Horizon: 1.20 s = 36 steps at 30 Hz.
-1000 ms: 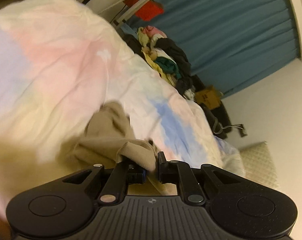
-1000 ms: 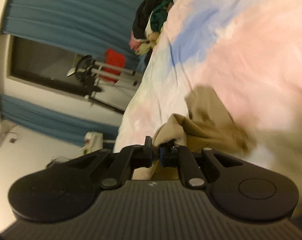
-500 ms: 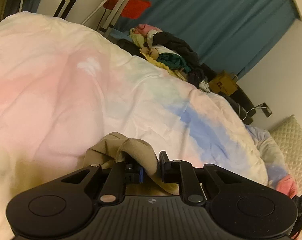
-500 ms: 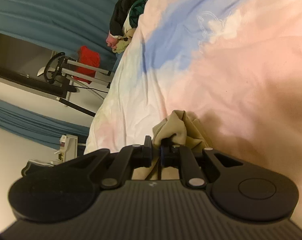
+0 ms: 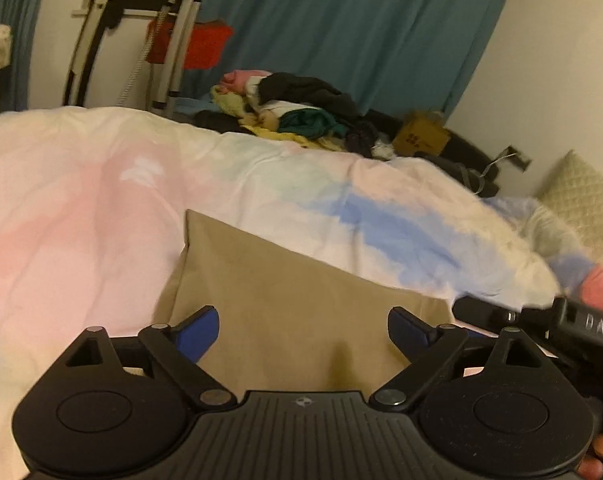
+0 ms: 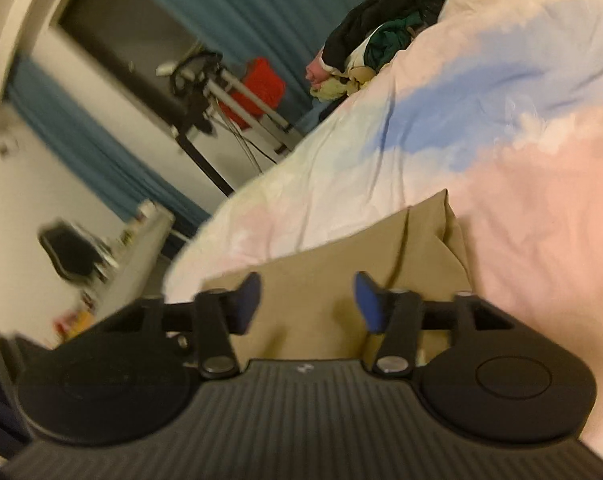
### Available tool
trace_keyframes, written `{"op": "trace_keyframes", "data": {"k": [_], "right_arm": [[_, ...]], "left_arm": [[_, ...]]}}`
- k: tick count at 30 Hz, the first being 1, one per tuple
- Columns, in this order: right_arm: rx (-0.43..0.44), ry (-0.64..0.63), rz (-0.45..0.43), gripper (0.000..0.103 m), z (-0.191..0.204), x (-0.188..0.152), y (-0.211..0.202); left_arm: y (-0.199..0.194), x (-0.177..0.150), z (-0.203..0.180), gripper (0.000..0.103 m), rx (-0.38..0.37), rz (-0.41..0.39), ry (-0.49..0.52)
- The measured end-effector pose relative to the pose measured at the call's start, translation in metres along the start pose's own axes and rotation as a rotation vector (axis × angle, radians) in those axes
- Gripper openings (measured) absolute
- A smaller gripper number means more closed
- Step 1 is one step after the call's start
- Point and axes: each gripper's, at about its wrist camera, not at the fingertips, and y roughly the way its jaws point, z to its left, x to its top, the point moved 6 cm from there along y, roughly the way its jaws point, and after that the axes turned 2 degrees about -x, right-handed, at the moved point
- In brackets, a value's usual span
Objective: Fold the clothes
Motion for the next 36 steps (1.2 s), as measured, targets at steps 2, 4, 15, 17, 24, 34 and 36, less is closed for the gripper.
{"op": "trace_keyframes", "data": {"k": [2,4,15,17,24,34,36], "right_arm": [[-0.052,-0.051,0.01,0.03,-0.003,-0.003,0.013],[-0.104,-0.102,0.019,0.029,-0.006,-0.006,0.027],[-0.278,-0.31,0.041,0.028,-0.017,-0.021,0.075],[-0.281,-0.321,0.032,0.028,-0.013,-0.022,0.067],[-0.245,-0.295,0.062,0.028,-0.004,-0.047,0.023],[-0.021,0.07,0.13,0.043,-0.021,-0.071,-0.029],[0.038,0.187,0.167,0.067,-0.028,-0.082,-0.039]], "left_arm": [[0.005,-0.001,0.003,0.093,0.013,0.01,0.005],[0.013,-0.004,0.006,0.093,0.035,0.013,0.039],[0.043,-0.023,0.013,0.093,0.123,0.063,0.184],[0.04,-0.024,0.013,0.093,0.124,0.063,0.187],[0.011,-0.039,0.011,0.093,0.154,0.083,0.176],[-0.068,-0.038,0.006,0.093,0.066,0.001,0.063],[-0.087,-0.04,0.008,0.093,0.044,-0.022,0.022]]}}
